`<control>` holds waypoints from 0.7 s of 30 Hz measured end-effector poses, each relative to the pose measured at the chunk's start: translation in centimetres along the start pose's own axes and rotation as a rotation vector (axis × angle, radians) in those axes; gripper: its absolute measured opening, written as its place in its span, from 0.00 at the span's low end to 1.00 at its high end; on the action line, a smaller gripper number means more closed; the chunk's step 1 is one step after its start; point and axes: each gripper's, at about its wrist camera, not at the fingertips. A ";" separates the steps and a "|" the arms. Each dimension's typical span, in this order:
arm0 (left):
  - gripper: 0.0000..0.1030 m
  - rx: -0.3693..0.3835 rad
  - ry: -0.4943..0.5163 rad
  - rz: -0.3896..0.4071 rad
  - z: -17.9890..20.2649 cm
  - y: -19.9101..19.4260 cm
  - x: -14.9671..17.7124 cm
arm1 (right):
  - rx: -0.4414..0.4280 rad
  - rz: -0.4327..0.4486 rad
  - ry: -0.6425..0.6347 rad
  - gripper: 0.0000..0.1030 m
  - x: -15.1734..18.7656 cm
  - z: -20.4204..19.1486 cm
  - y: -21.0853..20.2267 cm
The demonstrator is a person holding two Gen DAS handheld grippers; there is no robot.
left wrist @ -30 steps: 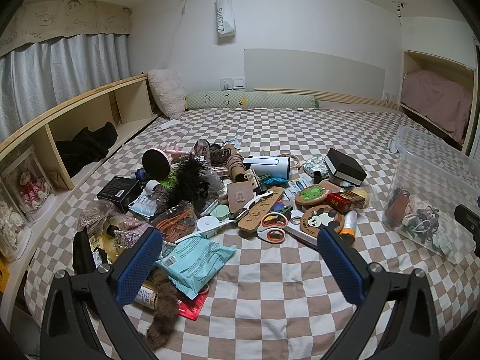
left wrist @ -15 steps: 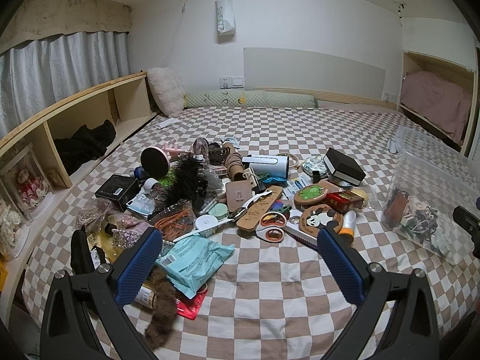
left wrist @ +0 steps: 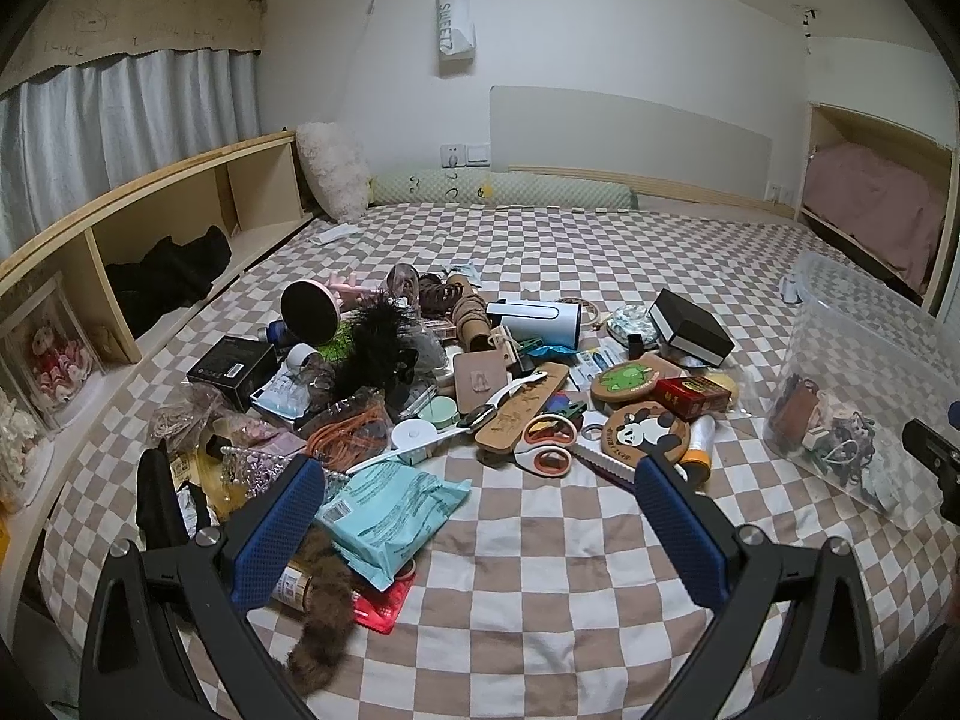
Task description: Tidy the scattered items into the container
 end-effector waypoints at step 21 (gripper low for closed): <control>1.00 0.043 0.052 -0.115 0.5 3.8 2.3 | 0.001 -0.094 -0.034 1.00 2.6 -0.6 3.1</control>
Point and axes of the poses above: each gripper's, at about its wrist camera, not at the fingertips, and y roughly the way its jaws point, z to its right, x to its underside, and after that the axes turned 10 degrees about y, right-handed
